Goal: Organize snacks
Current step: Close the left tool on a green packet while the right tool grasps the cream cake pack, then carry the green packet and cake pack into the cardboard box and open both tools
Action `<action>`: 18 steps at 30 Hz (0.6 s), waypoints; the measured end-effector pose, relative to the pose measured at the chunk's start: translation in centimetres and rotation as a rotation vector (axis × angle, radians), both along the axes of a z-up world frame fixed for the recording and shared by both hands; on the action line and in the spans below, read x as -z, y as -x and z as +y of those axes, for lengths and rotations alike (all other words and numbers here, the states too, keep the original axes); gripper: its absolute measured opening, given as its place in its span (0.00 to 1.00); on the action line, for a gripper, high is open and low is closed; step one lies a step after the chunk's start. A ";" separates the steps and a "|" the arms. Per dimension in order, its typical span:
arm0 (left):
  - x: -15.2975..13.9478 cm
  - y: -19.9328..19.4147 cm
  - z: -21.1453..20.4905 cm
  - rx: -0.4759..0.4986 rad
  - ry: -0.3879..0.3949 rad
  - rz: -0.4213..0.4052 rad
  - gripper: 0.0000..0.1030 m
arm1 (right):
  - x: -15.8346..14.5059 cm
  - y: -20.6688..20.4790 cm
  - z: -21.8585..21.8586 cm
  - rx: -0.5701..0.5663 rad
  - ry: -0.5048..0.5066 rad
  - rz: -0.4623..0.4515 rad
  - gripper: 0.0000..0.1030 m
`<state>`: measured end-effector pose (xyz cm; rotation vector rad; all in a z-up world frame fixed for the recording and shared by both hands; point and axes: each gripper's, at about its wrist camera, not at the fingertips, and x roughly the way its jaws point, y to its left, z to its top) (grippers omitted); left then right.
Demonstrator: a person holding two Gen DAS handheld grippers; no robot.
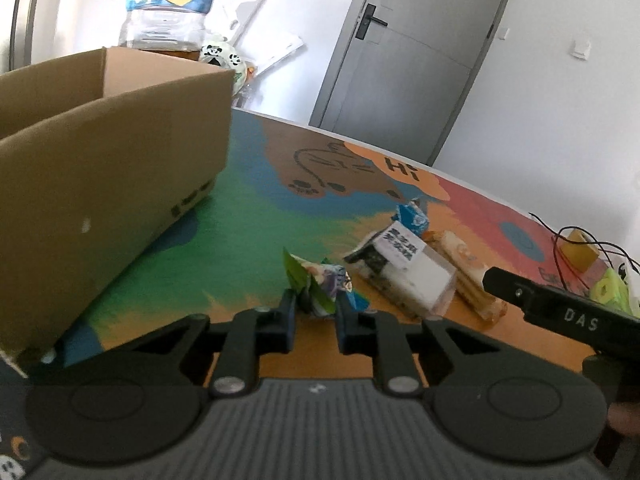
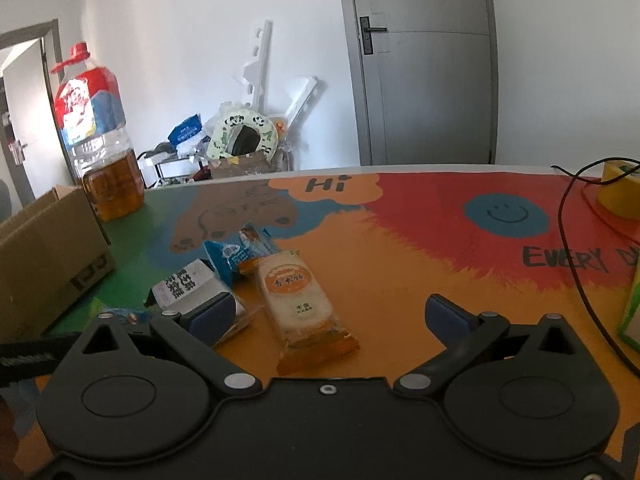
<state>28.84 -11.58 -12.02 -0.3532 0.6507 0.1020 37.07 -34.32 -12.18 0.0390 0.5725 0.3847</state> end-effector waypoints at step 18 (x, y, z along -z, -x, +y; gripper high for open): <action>-2.7 2.9 1.9 -0.006 0.029 -0.051 0.17 | 0.8 -0.4 1.4 -0.016 0.054 0.079 0.36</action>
